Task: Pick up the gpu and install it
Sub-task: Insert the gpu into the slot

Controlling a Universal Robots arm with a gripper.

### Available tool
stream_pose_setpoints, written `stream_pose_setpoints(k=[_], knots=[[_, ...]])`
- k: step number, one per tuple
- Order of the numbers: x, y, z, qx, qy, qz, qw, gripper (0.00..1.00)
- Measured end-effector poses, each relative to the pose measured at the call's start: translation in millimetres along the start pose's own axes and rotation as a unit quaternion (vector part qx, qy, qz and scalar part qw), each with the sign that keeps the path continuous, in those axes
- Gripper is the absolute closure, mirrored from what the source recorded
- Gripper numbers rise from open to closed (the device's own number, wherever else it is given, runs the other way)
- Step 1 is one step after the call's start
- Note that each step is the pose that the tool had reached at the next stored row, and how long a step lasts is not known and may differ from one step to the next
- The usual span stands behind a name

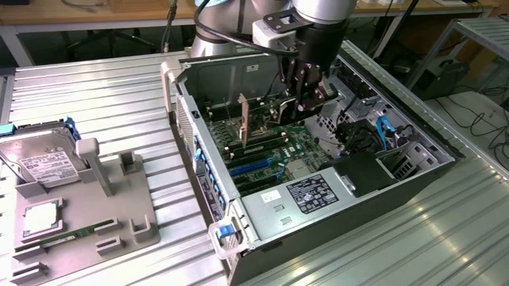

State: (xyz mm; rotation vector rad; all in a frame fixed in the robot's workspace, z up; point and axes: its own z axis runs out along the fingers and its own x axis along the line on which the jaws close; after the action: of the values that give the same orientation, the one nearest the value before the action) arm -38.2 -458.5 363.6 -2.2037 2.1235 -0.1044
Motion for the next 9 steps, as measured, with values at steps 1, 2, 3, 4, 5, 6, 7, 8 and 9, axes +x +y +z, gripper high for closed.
stream_pose_setpoints(k=[1,2,3,4,5,6,7,8,9], knots=[[0.0,0.1,0.6,0.0024,0.0001,0.000,1.0000,0.73],[0.0,0.2,1.5,0.0045,0.0001,0.000,1.0000,0.73],[0.0,0.2,2.5,0.0057,0.0001,0.000,1.0000,0.73],[0.0,0.3,3.7,0.0062,0.0002,0.000,1.0000,0.73],[0.0,0.4,4.8,0.0065,0.0002,0.000,1.0000,0.73],[0.0,0.6,5.7,0.0066,0.0002,0.000,1.0000,0.73],[0.0,0.7,6.4,0.0067,0.0003,0.000,1.0000,0.73],[0.0,0.7,7.0,0.0067,0.0003,0.000,1.0000,0.73],[0.0,0.8,7.6,0.0067,0.0003,0.000,1.0000,0.73]])
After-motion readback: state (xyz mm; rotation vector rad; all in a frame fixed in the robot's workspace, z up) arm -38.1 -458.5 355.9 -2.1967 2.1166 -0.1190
